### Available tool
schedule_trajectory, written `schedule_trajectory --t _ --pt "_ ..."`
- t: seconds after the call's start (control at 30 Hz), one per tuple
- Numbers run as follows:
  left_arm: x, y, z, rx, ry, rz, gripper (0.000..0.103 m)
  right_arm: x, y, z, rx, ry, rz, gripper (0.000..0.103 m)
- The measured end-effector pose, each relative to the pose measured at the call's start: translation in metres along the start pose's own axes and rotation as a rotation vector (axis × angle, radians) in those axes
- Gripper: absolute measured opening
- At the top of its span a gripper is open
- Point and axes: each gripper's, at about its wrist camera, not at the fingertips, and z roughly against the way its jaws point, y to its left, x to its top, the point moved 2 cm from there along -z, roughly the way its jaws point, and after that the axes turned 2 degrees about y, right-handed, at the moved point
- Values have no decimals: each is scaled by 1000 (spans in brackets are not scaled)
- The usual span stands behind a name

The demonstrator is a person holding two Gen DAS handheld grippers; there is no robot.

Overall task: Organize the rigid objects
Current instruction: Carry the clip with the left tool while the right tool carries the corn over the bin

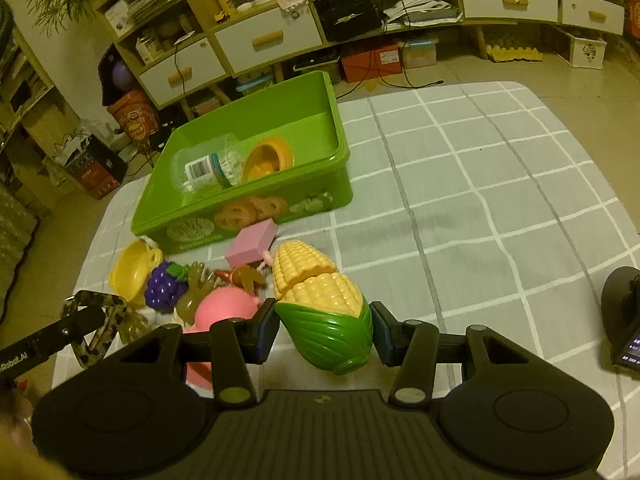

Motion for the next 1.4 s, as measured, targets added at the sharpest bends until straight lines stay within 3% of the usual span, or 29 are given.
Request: schedule_trajectory --t 0.3,0.53,0.87,1.03,1.17,1.4 --pt "29 -12 -6 5 -34 -36 28 27 10 0 23 -16 -37 35" --pt "57 -24 -32 -18 4 -60 28 57 20 -3 20 -29 -25 35" --pt "86 -33 -65 -41 -10 -106 28 97 13 -23 59 -61 -81 35" --pt "102 -31 -89 -80 58 -132 28 115 18 -38 53 -86 -81 35" --pt "102 -33 -108 -32 101 -197 28 124 28 -54 13 -97 -50 35" --pt "103 -27 -127 6 143 -220 28 130 39 -78 -38 -83 -9 35"
